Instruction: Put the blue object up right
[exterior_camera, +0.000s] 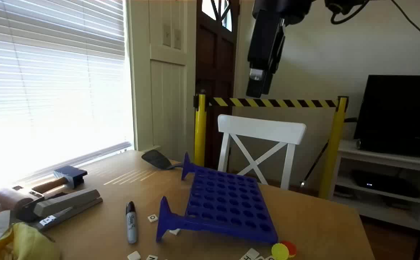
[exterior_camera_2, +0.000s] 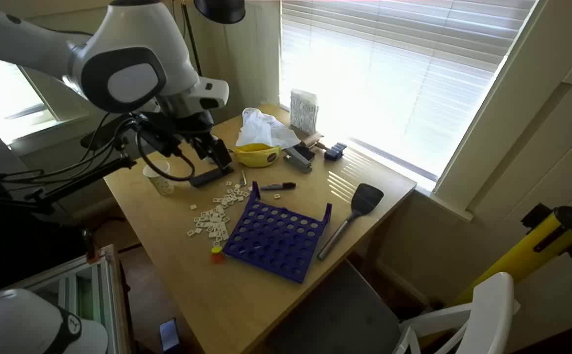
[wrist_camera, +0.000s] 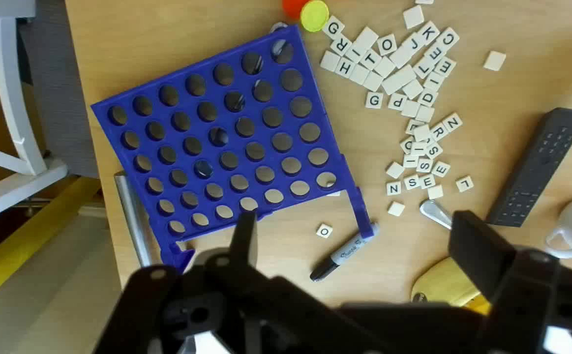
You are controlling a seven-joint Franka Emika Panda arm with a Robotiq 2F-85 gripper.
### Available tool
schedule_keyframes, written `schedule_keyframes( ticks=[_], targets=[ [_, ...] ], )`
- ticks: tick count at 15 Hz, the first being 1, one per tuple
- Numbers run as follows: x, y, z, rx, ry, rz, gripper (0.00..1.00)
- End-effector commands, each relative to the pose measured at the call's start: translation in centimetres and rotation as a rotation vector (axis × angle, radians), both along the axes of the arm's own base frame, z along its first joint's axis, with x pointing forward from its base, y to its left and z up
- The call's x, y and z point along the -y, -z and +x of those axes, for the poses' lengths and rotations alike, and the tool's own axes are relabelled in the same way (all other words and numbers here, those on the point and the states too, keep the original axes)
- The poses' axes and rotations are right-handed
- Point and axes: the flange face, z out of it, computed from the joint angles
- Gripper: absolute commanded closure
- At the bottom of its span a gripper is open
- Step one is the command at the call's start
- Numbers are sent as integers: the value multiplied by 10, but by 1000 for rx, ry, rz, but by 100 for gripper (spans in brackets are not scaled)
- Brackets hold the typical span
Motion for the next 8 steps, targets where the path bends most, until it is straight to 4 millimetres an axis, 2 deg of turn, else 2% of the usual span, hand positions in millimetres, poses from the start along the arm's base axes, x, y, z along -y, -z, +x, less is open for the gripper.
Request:
schedule_keyframes(
  ticks=[1, 3, 5, 8],
  targets=[
    [0, 0, 0, -1, 0, 0, 0],
    [21, 6, 13, -7, 82, 113, 0],
    [53, 16, 23, -5, 180, 195, 0],
    [107, 46, 20, -10, 306, 324, 0]
  ],
)
